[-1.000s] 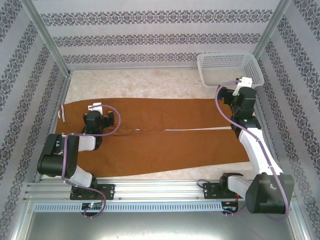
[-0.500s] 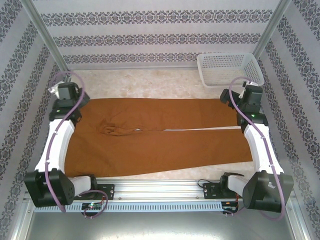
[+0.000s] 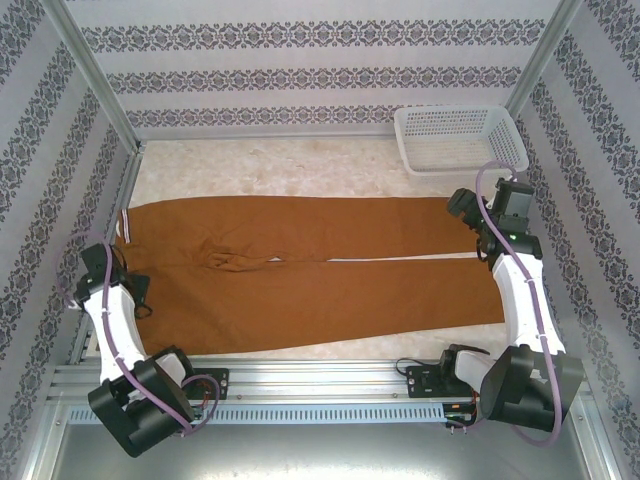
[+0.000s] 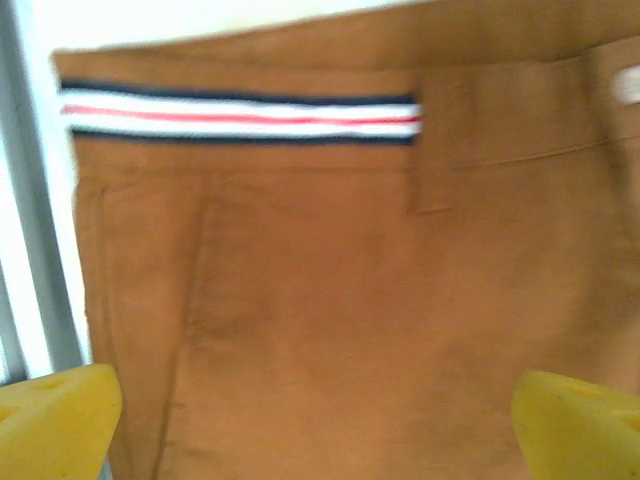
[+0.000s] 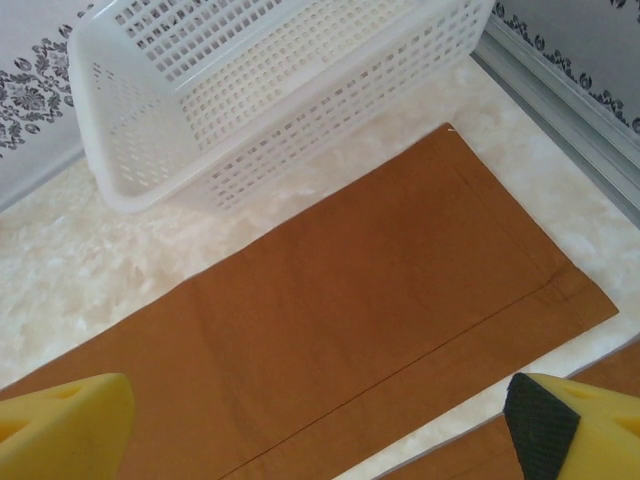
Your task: Roll up the long pants
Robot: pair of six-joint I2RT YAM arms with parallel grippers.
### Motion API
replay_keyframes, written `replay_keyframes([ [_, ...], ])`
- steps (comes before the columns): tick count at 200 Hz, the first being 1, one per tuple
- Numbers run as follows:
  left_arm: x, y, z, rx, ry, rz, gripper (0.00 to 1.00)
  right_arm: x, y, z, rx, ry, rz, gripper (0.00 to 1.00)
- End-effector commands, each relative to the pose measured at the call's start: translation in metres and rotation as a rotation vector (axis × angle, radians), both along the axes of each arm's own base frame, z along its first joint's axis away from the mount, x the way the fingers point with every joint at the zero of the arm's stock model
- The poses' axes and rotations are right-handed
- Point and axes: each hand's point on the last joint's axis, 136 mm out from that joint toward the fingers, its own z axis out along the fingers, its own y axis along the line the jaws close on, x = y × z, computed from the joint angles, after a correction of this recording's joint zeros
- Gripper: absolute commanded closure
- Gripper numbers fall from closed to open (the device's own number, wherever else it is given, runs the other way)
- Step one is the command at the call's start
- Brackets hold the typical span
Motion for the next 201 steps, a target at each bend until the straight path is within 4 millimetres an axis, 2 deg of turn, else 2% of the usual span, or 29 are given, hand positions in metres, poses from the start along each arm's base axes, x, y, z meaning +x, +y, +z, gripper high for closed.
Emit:
replay_keyframes([
  [1,-0.022,0.004,0.004,0.02,0.051,0.132,0.0,-0.004,0.003,0.004,0.049,-0.018,-0.006,0.03],
  [20,-0.042,0.008,0.01,0.053,0.157,0.171,0.0,-0.004,0.002,0.003,0.053,-0.01,-0.008,0.03],
  [55,-0.058,0.024,0.008,0.092,0.268,0.232,0.0,-0.007,0.003,-0.003,0.066,0.004,-0.014,0.03],
  [76,-0.057,0.033,-0.004,0.062,0.274,0.268,0.0,-0.011,0.001,-0.004,0.059,0.012,-0.018,0.03],
  [111,-0.038,0.044,-0.034,-0.024,0.235,0.273,0.0,-0.018,-0.008,-0.005,0.048,0.017,-0.05,0.02],
  [143,-0.03,0.054,-0.047,-0.045,0.259,0.265,0.0,-0.022,-0.011,-0.006,0.052,0.017,-0.064,0.03],
  [173,-0.037,0.048,-0.052,-0.079,0.297,0.271,0.0,-0.026,-0.014,-0.008,0.063,0.028,-0.089,0.02],
  [201,-0.047,0.038,-0.049,-0.084,0.308,0.279,0.0,-0.032,-0.017,-0.014,0.067,0.058,-0.116,0.02],
])
